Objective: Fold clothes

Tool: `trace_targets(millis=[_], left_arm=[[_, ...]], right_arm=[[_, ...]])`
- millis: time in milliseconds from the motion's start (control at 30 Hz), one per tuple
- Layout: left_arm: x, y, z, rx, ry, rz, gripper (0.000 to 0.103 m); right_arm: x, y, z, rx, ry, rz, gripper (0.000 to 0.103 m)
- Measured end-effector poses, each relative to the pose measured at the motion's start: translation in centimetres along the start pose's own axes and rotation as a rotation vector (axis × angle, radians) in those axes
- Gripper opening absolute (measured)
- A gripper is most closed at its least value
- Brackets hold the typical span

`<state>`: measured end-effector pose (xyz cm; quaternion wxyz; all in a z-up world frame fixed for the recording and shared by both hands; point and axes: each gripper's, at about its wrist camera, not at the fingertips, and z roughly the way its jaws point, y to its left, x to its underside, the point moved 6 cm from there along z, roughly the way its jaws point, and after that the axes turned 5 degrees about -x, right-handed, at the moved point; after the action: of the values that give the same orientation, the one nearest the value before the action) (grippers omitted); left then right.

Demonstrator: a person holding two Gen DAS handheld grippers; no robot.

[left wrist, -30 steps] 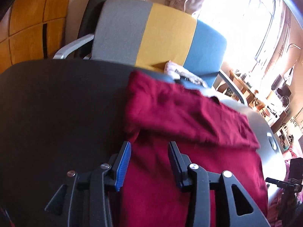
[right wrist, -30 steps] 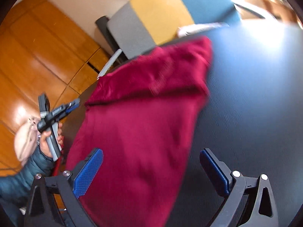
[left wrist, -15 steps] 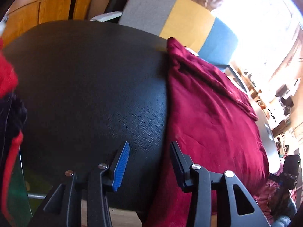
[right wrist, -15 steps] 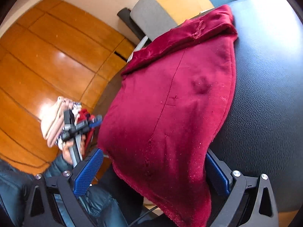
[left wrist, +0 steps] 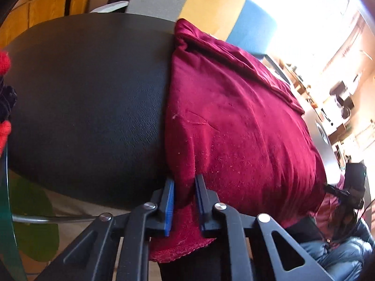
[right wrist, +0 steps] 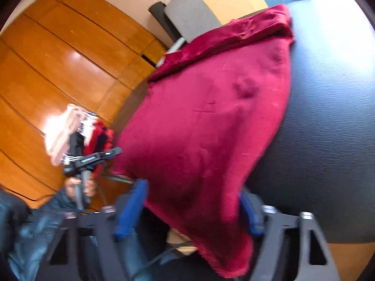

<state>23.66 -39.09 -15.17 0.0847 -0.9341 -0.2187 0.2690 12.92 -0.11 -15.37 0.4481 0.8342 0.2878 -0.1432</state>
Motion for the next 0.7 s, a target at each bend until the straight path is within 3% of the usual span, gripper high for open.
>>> trace_targets(millis=[67, 167, 300, 400, 567, 700], left_arm=[[0.0, -0.2, -0.2, 0.025, 0.009, -0.004, 0.01], [-0.5, -0.5, -1.1, 0.142, 0.01, -0.063, 0.009], [-2.2, -1.6, -4.5, 0.356, -0.054, -0.097, 0.009], [-4.6, -2.3, -6.5, 0.436, -0.116, -0.108, 0.009], [-10.0, -3.0, -7.6, 0.532, -0.215, -0.145, 0.004], [-15.4, -3.8, -6.4, 0.494, -0.283, -0.146, 0.004]], right_arm=[[0.1, -0.4, -0.1, 0.056, 0.017, -0.022, 0.028], [0.0, -0.3, 0.4, 0.123, 0.055, -0.063, 0.013], [-0.8, 1.0, 0.0, 0.058, 0.042, -0.047, 0.012], [-2.6, 2.4, -0.9, -0.024, -0.012, -0.047, 0.012], [-7.5, 3.7, -2.2, -0.116, -0.121, -0.057, 0.012], [-12.6, 3.3, -1.4, -0.114, -0.182, -0.061, 0.012]])
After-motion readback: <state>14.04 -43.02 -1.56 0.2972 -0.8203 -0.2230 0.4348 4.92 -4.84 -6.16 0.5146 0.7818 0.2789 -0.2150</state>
